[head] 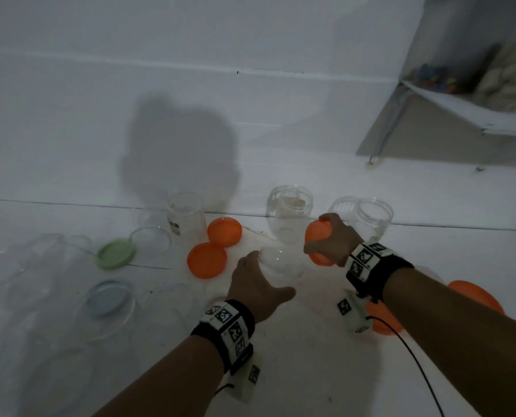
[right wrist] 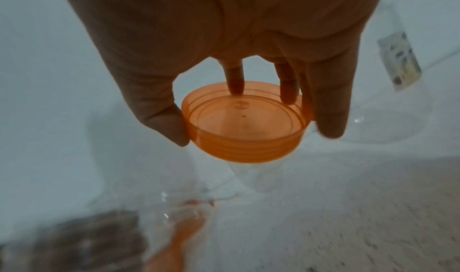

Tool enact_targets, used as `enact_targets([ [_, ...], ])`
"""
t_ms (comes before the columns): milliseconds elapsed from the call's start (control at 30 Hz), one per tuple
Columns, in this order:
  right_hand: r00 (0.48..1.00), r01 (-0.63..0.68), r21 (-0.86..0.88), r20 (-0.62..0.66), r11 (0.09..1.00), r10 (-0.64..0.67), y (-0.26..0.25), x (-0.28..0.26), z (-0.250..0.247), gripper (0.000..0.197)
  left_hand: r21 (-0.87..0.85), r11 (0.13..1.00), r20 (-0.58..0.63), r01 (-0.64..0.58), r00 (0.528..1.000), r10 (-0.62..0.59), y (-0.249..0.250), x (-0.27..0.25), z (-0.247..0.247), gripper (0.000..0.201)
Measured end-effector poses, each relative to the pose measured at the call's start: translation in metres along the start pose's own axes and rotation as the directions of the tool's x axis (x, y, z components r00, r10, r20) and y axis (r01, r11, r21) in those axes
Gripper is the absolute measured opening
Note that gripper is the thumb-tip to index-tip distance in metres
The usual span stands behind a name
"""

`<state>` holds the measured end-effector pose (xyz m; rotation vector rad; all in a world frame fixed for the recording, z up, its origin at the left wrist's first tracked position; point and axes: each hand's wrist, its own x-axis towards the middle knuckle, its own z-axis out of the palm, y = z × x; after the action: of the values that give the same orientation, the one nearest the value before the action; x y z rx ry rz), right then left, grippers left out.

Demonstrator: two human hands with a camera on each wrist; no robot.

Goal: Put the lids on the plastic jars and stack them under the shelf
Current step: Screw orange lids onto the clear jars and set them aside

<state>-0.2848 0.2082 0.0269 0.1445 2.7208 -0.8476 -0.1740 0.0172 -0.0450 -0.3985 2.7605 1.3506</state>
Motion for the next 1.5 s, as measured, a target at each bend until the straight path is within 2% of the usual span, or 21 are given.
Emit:
enact_targets([
  [100, 0.992, 0.126, 0.137, -0.010, 0.982, -0.126, 0.014, -0.033, -0.025, 0.091, -0.016, 0.997, 0.024, -0.071, 0.997, 0.071, -0.002, -0.020, 0.018, 0.106],
  [200, 0.981, 0.172, 0.192, 0.053, 0.966, -0.185, 0.028, -0.067, -0.031, 0.094, -0.084, 0.987, 0.077, -0.134, 0.987, 0.141, -0.001, -0.044, 0.028, 0.082],
  [300, 0.964, 0.222, 0.162, 0.112, 0.962, -0.241, 0.042, -0.089, -0.029, 0.097, -0.113, 0.985, 0.100, -0.129, 0.985, 0.140, -0.009, -0.064, 0.037, 0.091],
  [433, 0.928, 0.313, -0.055, 0.229, 0.948, -0.293, 0.050, -0.111, -0.024, 0.104, -0.112, 0.993, 0.115, -0.042, 0.992, 0.055, -0.026, -0.089, 0.044, 0.111],
  [533, 0.885, 0.425, -0.247, 0.317, 0.871, -0.342, 0.053, -0.122, -0.002, 0.103, -0.097, 0.995, 0.118, -0.026, 0.992, 0.037, -0.034, -0.106, 0.045, 0.113],
  [733, 0.813, 0.558, -0.387, 0.435, 0.734, -0.388, 0.047, -0.132, 0.040, 0.108, -0.017, 0.999, 0.158, -0.027, 0.987, 0.029, -0.039, -0.126, 0.048, 0.111],
  [900, 0.792, 0.601, -0.420, 0.429, 0.680, -0.435, 0.042, -0.136, 0.056, 0.109, 0.010, 0.999, 0.165, -0.031, 0.986, 0.029, -0.037, -0.130, 0.048, 0.116],
  [1033, 0.779, 0.615, -0.345, 0.405, 0.709, -0.478, 0.039, -0.139, 0.057, 0.099, -0.021, 0.999, 0.182, -0.030, 0.983, 0.033, -0.044, -0.129, 0.047, 0.119],
  [1133, 0.805, 0.583, -0.194, 0.267, 0.789, -0.529, 0.031, -0.143, 0.050, 0.088, -0.057, 0.998, 0.197, -0.014, 0.980, 0.025, -0.047, -0.128, 0.046, 0.117],
  [1300, 0.816, 0.577, -0.083, 0.091, 0.812, -0.570, 0.035, -0.152, 0.050, 0.077, -0.063, 0.998, 0.182, 0.012, 0.983, 0.000, -0.053, -0.126, 0.048, 0.117],
  [1400, 0.847, 0.529, -0.076, 0.096, 0.845, -0.522, 0.049, -0.156, 0.058, 0.069, -0.042, 0.999, 0.192, 0.010, 0.981, -0.002, -0.054, -0.125, 0.048, 0.121],
  [1500, 0.860, 0.509, -0.158, 0.144, 0.846, -0.490, 0.067, -0.155, 0.066, 0.066, -0.035, 0.999, 0.200, 0.006, 0.980, 0.001, -0.050, -0.125, 0.045, 0.116],
])
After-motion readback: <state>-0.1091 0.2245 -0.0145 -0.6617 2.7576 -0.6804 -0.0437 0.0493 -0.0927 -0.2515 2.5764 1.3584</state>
